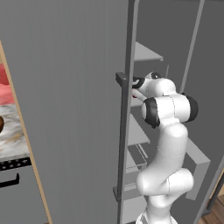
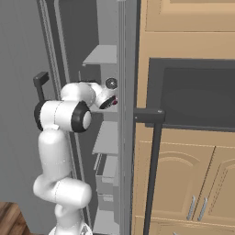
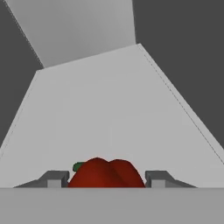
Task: Take the eggplant, cucumber, and bell pepper from the freezer and place them in the bowl on the counter.
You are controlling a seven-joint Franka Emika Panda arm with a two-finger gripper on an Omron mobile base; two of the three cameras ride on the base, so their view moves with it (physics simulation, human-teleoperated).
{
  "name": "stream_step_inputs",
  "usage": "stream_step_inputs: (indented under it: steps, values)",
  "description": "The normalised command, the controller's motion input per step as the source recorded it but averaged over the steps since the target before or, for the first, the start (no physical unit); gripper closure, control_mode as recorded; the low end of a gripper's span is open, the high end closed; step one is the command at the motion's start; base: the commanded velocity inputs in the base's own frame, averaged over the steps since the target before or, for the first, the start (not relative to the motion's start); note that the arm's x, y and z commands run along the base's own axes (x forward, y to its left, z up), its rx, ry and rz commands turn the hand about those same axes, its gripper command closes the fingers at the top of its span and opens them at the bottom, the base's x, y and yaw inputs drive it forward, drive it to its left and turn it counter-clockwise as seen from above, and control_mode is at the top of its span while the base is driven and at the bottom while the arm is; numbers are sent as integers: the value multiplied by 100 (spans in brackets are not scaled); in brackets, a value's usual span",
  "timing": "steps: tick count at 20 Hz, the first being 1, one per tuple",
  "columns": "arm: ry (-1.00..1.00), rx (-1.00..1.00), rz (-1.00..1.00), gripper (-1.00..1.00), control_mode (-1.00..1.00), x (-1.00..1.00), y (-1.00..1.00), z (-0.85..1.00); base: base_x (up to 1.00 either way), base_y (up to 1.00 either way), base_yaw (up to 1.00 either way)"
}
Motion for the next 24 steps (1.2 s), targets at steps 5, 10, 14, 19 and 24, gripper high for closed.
stream_step_inputs:
  steps: [5, 10, 14, 19, 24]
  values:
    - [-5, 0, 0, 100, -100, -58, 0, 9, 0, 0, 0]
    - [-12, 0, 0, 100, -100, -59, -3, 6, 0, 0, 0]
    - [-1, 0, 0, 100, -100, -43, -4, 30, 0, 0, 0]
    - [0, 0, 0, 100, -100, -37, -3, 43, 0, 0, 0]
    - [0, 0, 0, 100, -100, -38, 0, 46, 0, 0, 0]
